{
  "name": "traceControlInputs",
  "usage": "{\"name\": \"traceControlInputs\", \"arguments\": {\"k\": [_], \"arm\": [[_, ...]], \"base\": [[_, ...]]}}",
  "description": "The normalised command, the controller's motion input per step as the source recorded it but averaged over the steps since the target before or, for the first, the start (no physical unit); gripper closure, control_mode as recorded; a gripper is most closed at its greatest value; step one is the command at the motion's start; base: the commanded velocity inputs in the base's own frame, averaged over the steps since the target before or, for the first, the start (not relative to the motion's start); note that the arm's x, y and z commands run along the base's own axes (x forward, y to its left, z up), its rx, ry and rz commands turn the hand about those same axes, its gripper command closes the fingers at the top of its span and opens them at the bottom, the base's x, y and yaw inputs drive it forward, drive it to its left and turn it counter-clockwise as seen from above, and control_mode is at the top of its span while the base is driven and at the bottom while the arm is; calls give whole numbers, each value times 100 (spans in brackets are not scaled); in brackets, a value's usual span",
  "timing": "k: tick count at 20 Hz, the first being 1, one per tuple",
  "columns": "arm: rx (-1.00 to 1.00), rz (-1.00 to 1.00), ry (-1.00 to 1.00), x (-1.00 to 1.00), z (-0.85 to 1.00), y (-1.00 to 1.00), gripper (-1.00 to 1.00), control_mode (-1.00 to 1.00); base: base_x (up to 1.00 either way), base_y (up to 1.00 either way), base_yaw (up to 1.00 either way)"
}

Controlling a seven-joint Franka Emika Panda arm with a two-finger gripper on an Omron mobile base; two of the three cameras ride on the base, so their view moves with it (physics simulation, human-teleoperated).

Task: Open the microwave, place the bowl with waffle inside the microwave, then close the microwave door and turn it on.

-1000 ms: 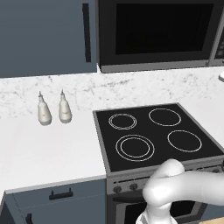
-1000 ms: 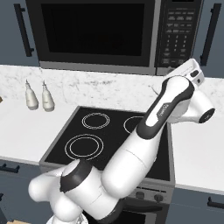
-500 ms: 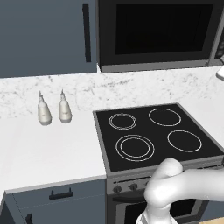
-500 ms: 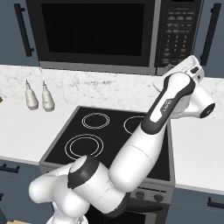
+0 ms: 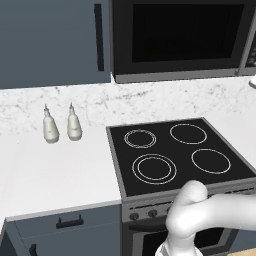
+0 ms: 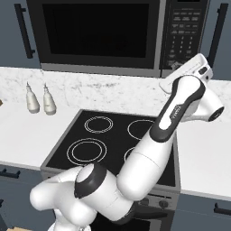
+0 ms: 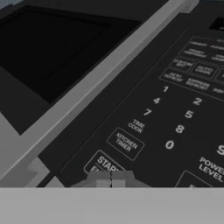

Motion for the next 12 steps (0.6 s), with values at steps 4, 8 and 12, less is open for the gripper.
{"name": "traceControlInputs", "arguments": {"k": [4, 8, 12], "arm": [[0, 2, -3, 0, 2, 0, 100, -100], [0, 1, -2, 0, 0, 1, 100, -100], [0, 0, 0, 6, 0, 13, 100, -100]], "base": [[0, 0, 0], [0, 0, 0], [0, 0, 0]]}}
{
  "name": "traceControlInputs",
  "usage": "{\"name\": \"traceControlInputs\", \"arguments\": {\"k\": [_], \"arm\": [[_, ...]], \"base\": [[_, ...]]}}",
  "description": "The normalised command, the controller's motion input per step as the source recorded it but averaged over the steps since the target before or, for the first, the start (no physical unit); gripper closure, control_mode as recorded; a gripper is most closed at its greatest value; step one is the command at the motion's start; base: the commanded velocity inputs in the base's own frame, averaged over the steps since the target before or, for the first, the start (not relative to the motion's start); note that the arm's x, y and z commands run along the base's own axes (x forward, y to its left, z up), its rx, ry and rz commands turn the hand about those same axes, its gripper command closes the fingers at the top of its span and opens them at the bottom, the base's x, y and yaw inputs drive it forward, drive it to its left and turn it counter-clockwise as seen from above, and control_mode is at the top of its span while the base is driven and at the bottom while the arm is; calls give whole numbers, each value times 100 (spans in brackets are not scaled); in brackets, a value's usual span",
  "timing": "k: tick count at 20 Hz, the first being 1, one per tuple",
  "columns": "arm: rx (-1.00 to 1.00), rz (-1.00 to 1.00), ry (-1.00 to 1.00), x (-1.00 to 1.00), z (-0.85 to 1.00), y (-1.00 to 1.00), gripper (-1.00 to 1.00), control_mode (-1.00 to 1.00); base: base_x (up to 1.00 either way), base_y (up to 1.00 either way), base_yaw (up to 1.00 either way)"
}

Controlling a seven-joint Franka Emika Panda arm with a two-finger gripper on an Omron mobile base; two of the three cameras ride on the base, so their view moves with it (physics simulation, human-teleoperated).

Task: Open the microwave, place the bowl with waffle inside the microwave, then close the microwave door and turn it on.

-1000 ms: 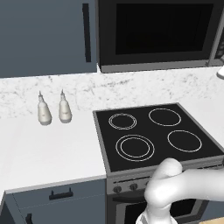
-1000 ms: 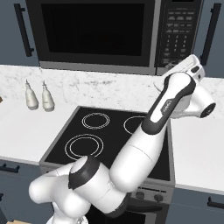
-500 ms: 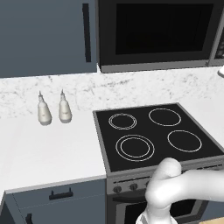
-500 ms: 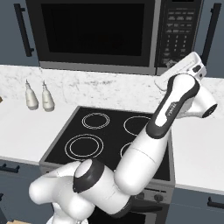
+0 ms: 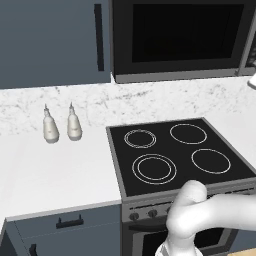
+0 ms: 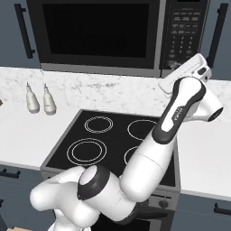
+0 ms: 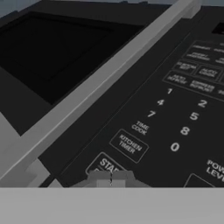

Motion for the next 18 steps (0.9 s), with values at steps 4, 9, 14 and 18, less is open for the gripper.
{"name": "traceControlInputs", "arguments": {"k": [4, 9, 14, 18], "arm": [[-2, 0, 0, 20, 0, 15, 100, -100], [-4, 0, 0, 54, 0, 7, 100, -100], [-5, 0, 0, 41, 0, 9, 100, -100], [-8, -2, 0, 13, 1, 46, 100, -100]], "base": [[0, 0, 0], [0, 0, 0], [0, 0, 0], [0, 0, 0]]}}
